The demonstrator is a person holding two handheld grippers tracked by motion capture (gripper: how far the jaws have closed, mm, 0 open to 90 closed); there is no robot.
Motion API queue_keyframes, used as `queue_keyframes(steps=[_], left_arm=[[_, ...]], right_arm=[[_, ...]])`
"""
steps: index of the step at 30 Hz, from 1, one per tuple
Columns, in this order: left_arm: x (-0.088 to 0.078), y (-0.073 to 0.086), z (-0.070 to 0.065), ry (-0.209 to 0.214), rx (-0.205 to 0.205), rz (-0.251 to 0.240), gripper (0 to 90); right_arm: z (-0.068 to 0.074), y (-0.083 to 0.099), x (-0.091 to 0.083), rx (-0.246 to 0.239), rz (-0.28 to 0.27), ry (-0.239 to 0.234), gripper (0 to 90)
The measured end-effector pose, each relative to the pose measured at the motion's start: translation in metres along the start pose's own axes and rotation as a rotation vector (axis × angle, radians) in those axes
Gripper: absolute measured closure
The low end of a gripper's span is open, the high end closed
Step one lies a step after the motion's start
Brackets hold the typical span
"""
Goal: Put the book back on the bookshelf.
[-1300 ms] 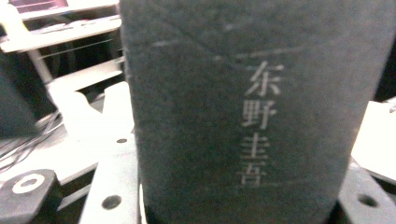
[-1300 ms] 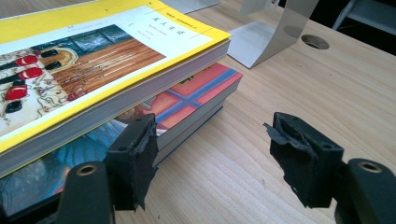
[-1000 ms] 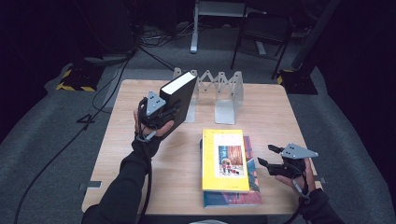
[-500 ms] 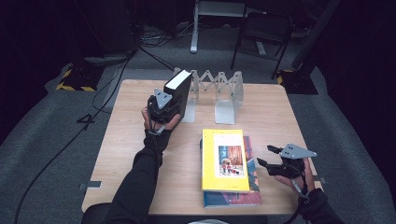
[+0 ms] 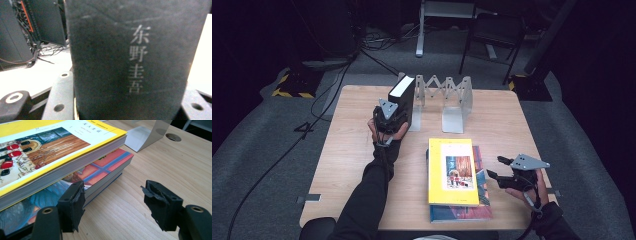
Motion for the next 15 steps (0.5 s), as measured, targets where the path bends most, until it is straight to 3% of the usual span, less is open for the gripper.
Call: queue_keyframes(steps=[12,15], left_arm=[[-0.012,0.021,-0.006,-0.03,-0.014,-0.036,50.7],[-0.012,0.028,-0.004,-0.012,-0.027,-0.029,49.6]], right_arm=[[0.002,-0.002,0.003,0.003,0.009,-0.009,32.9],[0.002,-0.001,0.004,0.002,0.016,-0.009,32.9]])
Point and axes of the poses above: each handheld gripper's, and its own axes: x roughly forward along the jaws, y roughly out of its underside, z roughly to its left, the point moved 3 cm from there along x, roughly forward along the jaws, and after that the axes turned 9 degrees about z, right-handed, at the moved point
